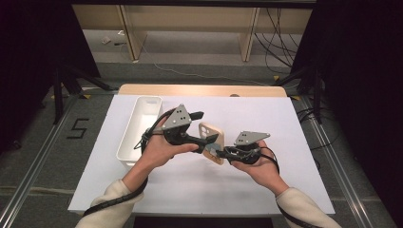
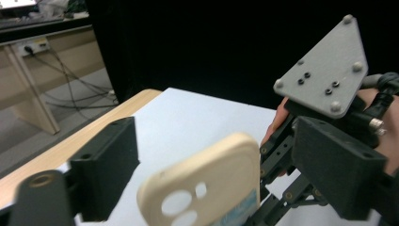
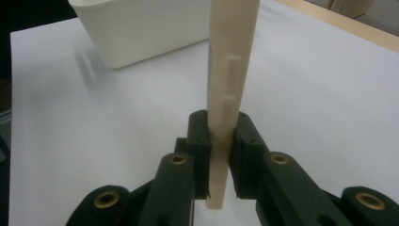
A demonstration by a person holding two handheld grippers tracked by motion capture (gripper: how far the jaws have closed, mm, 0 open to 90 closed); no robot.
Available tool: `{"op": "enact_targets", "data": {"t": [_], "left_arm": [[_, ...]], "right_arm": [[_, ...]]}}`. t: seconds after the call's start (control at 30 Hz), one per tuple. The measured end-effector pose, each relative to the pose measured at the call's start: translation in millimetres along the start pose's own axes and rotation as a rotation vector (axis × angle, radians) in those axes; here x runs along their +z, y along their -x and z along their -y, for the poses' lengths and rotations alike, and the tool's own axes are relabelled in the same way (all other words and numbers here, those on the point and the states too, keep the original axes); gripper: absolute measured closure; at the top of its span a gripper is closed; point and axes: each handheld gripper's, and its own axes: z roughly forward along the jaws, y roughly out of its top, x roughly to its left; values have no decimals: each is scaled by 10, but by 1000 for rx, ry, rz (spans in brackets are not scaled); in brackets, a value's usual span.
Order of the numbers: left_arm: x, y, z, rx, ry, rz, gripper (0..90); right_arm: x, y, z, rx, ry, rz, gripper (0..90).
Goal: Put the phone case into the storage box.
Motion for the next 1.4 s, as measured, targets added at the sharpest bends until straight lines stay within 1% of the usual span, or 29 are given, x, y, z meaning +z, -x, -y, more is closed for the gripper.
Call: {"op": "enact_targets", "data": {"t": [0.07,0.13,0.23,0.4,0.6,0.83,0.97,1.13,1.3,1.4], "left_arm": [[7,4,14,-2,-13,-30,42],[12,4,28,-9,-14,-53,0],[17,10,47,-19,-13,-75,0],[44,37,74,-30,-18,-84,0],[65,50,69,-47,-1,-119,0],[102,65,72,-66,2,-157,0],[131,64,86,-91,5,-175,0],[181,81,104,-97,-10,-193,0],[218,80,129,-116,-11,-217,0],[238,80,144,-124,-15,-218,0]], "right_arm": [[-1,-2,-3,13,8,15,806],[1,0,-5,19,13,30,806],[6,-2,-6,30,20,45,805],[12,-6,-13,43,29,63,805],[29,-17,-28,51,39,78,805],[56,-41,-45,60,44,95,805],[69,-47,-53,60,47,104,805],[78,-52,-57,62,51,109,805],[84,-60,-62,61,55,112,805],[85,-62,-69,60,58,114,805]]}}
